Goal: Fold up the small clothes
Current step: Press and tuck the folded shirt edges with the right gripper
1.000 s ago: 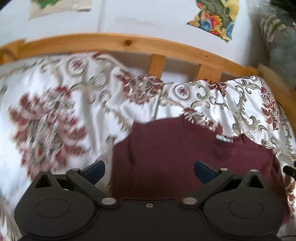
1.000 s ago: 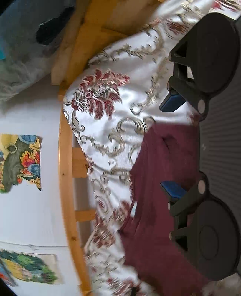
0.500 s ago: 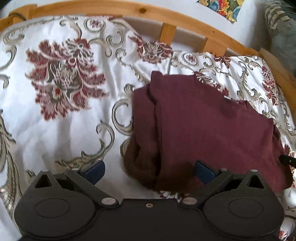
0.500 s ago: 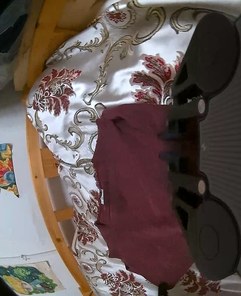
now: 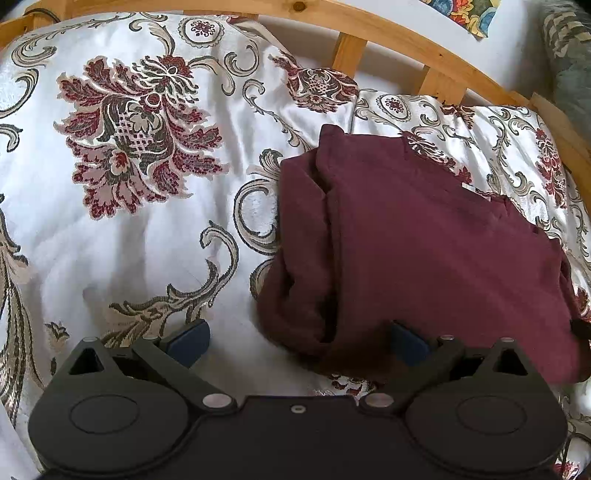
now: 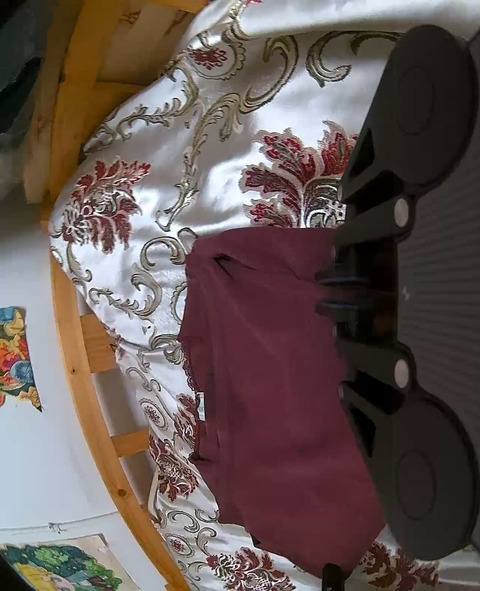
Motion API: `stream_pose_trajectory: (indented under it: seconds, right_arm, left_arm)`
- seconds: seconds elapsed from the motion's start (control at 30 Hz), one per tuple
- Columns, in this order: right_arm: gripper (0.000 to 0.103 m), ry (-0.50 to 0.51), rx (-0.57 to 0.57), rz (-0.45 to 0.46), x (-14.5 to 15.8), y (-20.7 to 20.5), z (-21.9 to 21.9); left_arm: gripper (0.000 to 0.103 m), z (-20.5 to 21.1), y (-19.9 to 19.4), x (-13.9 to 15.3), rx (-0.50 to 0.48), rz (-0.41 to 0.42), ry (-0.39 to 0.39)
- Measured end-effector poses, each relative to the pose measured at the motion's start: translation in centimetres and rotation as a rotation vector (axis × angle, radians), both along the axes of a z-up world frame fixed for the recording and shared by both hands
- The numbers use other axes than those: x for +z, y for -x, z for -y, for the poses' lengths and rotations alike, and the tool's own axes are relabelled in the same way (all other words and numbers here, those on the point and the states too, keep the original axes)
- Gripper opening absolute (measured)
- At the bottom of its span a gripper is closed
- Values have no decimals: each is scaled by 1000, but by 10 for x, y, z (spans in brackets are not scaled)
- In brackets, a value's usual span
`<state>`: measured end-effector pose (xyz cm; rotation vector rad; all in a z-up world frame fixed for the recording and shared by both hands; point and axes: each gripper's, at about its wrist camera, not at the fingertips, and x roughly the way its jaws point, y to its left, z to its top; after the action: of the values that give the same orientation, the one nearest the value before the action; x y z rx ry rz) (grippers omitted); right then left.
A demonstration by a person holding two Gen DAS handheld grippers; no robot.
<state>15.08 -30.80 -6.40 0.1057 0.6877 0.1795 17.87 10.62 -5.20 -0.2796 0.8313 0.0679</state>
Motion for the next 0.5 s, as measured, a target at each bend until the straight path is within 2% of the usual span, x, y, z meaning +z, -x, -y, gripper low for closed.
stream_pose_trajectory:
  seconds: [0.03,0.1,0.2,0.23,0.3,0.4,0.5]
  right_arm:
    - [20,9,0,7,0,1,-2]
    - [40,29,2,24,1,2,-4]
    - [57,71,7,71,3,7,-12]
    - [60,83,8,85,4,8,-14]
    - [74,105,10,117,5,11,-20]
    - [87,131,40,169,4,17,-33]
    - [92,171,95,234,5,25,-51]
  left_arm:
    - [102,0,0,0,-2,1,-1]
    - [102,0,0,-1,-3,0,0]
    - [102,-1,-1,-1,-1,0,6]
    - [102,-1,-1,-1,-1,1,6]
    - [102,-1,-2,0,-3,7,8]
    - [102,0,-1,5,-16,45,12]
    - [102,4,1,15,-67,121,19]
